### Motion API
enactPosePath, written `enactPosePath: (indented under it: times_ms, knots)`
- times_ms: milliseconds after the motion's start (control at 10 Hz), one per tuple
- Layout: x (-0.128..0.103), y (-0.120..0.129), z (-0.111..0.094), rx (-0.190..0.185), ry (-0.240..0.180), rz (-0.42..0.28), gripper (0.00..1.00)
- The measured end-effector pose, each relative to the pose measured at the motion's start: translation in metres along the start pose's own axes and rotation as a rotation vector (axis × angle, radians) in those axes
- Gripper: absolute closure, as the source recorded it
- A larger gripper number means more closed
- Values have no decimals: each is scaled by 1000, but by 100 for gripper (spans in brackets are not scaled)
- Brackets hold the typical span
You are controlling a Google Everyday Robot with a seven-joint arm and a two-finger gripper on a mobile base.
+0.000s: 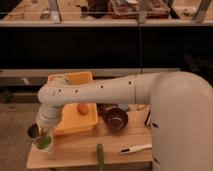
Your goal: Stack cups into tray
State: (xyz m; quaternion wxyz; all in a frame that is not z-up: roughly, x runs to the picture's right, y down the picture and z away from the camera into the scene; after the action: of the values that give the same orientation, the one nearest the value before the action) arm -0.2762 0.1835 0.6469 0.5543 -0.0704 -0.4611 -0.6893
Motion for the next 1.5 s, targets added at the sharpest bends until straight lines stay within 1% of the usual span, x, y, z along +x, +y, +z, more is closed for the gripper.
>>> enactPosePath:
  times_ms: [200,300,400,800,1200,1300,1500]
  knots:
    - [-1,-2,2,10,-11,-3,29]
    - [-1,-3,2,12,-14,-5,23]
    - [-1,-4,2,13,-16,-5,20]
    - [-1,-6,2,11,-13,-3,20]
    - [-2,-5,-3,25,1,11,20]
    - [-4,-6,-6,25,9,9,20]
    - [-8,-3,-13,25,39,1,20]
